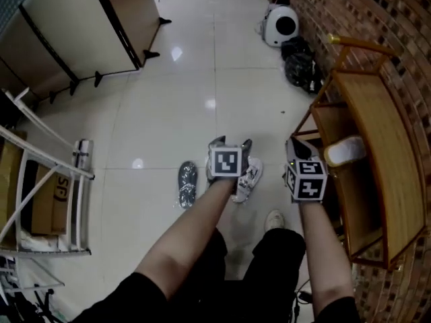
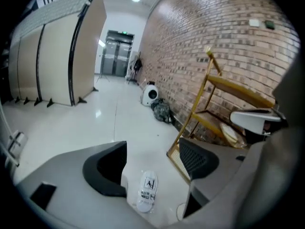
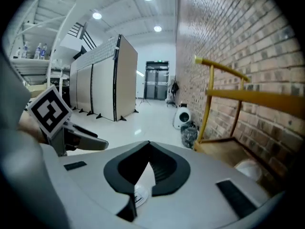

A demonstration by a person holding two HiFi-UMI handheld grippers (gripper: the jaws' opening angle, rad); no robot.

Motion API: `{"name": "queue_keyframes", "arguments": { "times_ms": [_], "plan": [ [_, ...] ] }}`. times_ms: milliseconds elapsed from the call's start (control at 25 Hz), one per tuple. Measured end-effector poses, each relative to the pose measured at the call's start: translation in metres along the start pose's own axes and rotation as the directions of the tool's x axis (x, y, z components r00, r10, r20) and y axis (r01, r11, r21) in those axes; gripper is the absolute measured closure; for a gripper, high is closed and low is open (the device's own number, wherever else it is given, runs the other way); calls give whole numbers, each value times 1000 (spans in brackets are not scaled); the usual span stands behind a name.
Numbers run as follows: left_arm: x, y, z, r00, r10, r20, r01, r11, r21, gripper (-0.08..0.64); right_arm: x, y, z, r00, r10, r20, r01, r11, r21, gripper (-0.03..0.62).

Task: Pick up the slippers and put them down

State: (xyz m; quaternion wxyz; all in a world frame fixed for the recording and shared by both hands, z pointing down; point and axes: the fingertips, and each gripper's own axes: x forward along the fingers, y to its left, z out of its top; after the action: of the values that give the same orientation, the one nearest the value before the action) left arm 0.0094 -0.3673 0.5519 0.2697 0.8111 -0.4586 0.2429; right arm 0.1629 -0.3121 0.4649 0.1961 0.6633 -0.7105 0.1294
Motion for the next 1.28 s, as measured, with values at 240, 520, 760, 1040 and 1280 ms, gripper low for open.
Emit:
{"name": "queue_keyframes", "arguments": {
  "times_ms": [240, 520, 760, 1040, 1280],
  "plan": [
    [-103, -24, 87, 961, -46, 272, 7, 990, 143, 221, -76, 0, 76, 983, -60, 176, 63, 998, -9, 583],
    [-218, -45, 127, 841, -57, 538, -49, 983, 180, 554, -149, 21, 110, 945, -86, 317, 73, 996, 55, 583],
    [-287, -52, 127, 754, -140, 641, -19, 972, 234, 557, -205, 50, 118, 896, -17, 444, 13, 1000, 12, 583],
    [-347, -36, 79, 684, -262, 680, -2, 932, 362, 557, -278, 65, 75, 861, 61, 505, 0, 993, -119, 583],
    [-396, -12, 24, 636, -261, 726, -6, 939, 343, 557, -325, 53, 17, 859, 56, 509, 16, 991, -135, 583]
  ]
}}
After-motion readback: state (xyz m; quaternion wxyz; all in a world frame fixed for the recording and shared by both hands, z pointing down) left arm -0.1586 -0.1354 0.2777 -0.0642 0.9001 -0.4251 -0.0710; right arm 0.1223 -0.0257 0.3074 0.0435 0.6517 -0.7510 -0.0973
